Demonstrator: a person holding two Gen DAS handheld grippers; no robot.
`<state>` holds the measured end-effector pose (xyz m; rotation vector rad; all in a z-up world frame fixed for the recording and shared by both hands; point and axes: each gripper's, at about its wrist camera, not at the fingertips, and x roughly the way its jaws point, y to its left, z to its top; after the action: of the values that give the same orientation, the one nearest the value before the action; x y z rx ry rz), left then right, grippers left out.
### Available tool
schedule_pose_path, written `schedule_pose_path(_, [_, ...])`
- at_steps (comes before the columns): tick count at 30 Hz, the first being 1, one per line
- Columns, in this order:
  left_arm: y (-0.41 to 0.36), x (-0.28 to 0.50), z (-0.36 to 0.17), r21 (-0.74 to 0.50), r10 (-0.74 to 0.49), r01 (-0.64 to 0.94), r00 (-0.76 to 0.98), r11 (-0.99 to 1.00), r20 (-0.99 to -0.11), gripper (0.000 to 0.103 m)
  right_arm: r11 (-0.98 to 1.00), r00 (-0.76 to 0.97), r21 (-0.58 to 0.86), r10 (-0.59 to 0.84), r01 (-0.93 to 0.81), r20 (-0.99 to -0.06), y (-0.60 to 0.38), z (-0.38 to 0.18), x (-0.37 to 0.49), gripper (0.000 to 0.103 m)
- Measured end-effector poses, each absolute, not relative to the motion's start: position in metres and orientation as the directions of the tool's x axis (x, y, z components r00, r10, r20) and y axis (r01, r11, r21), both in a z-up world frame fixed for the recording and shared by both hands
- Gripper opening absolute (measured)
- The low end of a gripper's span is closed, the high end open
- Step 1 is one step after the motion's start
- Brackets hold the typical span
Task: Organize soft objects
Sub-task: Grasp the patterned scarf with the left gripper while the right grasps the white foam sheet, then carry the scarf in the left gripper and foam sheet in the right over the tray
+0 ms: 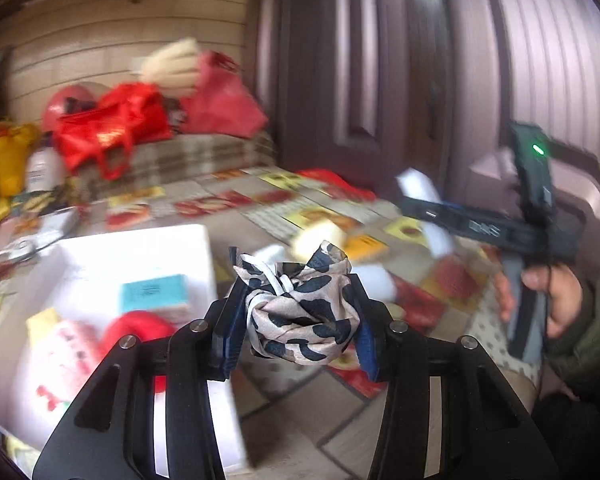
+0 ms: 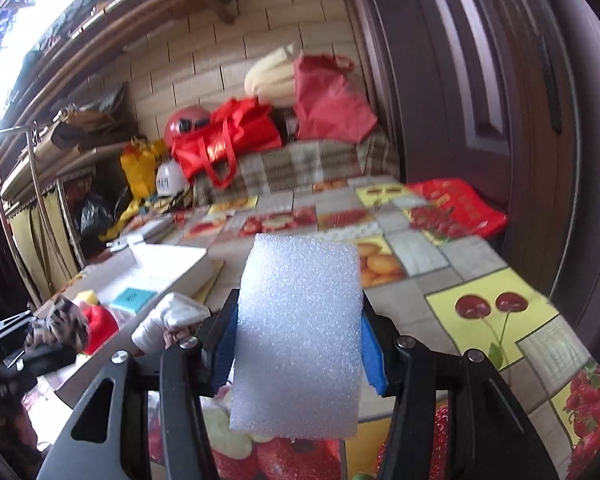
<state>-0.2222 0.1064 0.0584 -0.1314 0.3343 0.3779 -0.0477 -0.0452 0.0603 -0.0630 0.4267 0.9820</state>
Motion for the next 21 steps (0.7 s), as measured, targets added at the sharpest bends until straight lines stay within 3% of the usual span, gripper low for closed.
schedule_pose_path(3, [0.118, -0.234, 0.061, -0.076, 0.416, -0.461, 0.851, 0.884, -0.319, 0.045, 0.554, 0.49, 0.131, 0.806, -0.822, -0.332, -0.045, 0.065, -0.058, 0.053])
schedule_pose_path(8, [0.123, -0.235, 0.063, -0.072, 0.438, -0.483, 0.84, 0.873, -0.32, 0.045, 0.531, 0.481, 0.106, 0.822, -0.841, -0.304, -0.035, 0.067, -0.074, 0.053])
schedule_pose_path(21, [0.136, -0.254, 0.061, -0.093, 0.483, -0.531, 0.82, 0.842, -0.306, 0.046, 0.509, 0.472, 0.043, 0.824, -0.86, -0.314, -0.016, 0.065, -0.097, 0.053])
